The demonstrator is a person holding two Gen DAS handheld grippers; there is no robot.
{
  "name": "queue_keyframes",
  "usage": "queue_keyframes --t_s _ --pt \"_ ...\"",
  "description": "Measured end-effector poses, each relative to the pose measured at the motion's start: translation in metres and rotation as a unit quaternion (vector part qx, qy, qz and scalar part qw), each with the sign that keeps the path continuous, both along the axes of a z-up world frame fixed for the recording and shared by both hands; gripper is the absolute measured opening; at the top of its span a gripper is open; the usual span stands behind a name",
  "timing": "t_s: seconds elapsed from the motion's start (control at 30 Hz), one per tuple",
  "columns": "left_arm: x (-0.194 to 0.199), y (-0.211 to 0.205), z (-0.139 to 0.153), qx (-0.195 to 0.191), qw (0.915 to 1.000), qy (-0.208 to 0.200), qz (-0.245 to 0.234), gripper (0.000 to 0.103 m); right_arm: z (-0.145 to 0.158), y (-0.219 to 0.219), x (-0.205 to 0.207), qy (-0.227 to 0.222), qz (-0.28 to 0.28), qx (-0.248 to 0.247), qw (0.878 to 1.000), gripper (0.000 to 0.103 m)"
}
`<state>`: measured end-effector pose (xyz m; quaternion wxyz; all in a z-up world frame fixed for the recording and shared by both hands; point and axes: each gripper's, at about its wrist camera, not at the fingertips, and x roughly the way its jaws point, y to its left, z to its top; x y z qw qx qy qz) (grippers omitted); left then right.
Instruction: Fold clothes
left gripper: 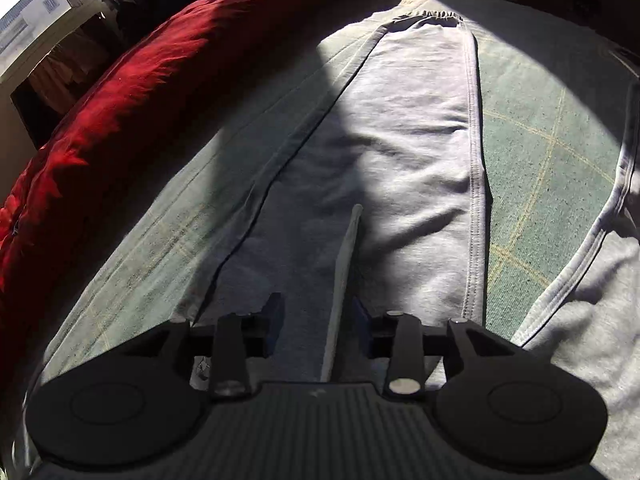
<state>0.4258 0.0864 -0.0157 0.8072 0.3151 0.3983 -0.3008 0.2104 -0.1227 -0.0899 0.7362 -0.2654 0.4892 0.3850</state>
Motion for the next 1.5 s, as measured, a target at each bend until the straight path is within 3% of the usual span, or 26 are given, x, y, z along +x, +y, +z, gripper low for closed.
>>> queue_keyframes --t_s 0.07,0.13,0.27,0.4,0.53,0.67,0.73,0.87,0.97,1.03,1.17,1.27,1.4,1.5 --pt "-0.005 0.021 -0.008 -0.005 0.9983 0.023 0.053 0.04 0.0 0.0 0.0 -0.001 -0.001 0.001 1.0 0.103" --pt "-0.003 0.041 -0.017 -0.024 0.9911 0.063 0.115 0.039 0.001 -0.001 -0.001 0.0 -0.001 0.0 1.0 0.103" --pt "0.002 0.054 -0.044 -0.065 0.978 0.125 0.154 0.041 0.001 0.001 0.0 0.003 -0.001 -0.003 1.0 0.103" --pt "0.009 0.044 -0.053 -0.031 0.9882 0.052 0.141 0.055 0.0 0.003 0.002 0.005 -0.001 -0.008 1.0 0.103" --pt "0.028 0.05 -0.035 -0.07 0.977 0.058 0.193 0.053 0.0 0.005 0.003 0.008 -0.002 -0.014 1.0 0.103" --pt "0.006 0.035 -0.015 -0.103 0.9812 0.062 0.151 0.053 0.0 0.008 0.005 0.012 -0.006 -0.021 1.0 0.103" --pt "-0.007 0.022 -0.016 -0.122 0.9782 0.093 0.14 0.053 0.0 0.01 0.007 0.014 -0.008 -0.024 1.0 0.103" --pt "-0.026 0.002 -0.029 -0.157 0.9631 0.163 0.145 0.054 0.0 0.013 0.01 0.019 -0.01 -0.032 0.999 0.103" --pt "-0.028 -0.005 -0.051 -0.148 0.9567 0.191 0.163 0.053 0.001 0.014 0.011 0.019 -0.013 -0.035 0.999 0.103" --pt "-0.028 -0.006 -0.056 -0.165 0.9495 0.203 0.173 0.056 0.001 0.015 0.011 0.018 -0.017 -0.037 0.999 0.103" --pt "-0.034 -0.02 -0.046 -0.197 0.9452 0.243 0.094 0.058 0.001 0.019 0.012 0.02 -0.026 -0.046 0.998 0.103" --pt "-0.036 -0.018 -0.032 -0.205 0.9489 0.227 0.078 0.06 0.002 0.023 0.016 0.029 -0.028 -0.058 0.998 0.103" --pt "-0.021 0.003 -0.025 -0.226 0.9444 0.205 0.123 0.06 0.005 0.029 0.023 0.045 -0.041 -0.075 0.995 0.103" --pt "-0.013 0.001 -0.029 -0.208 0.9526 0.187 0.121 0.06 0.014 0.033 0.03 0.041 -0.066 -0.075 0.994 0.103"
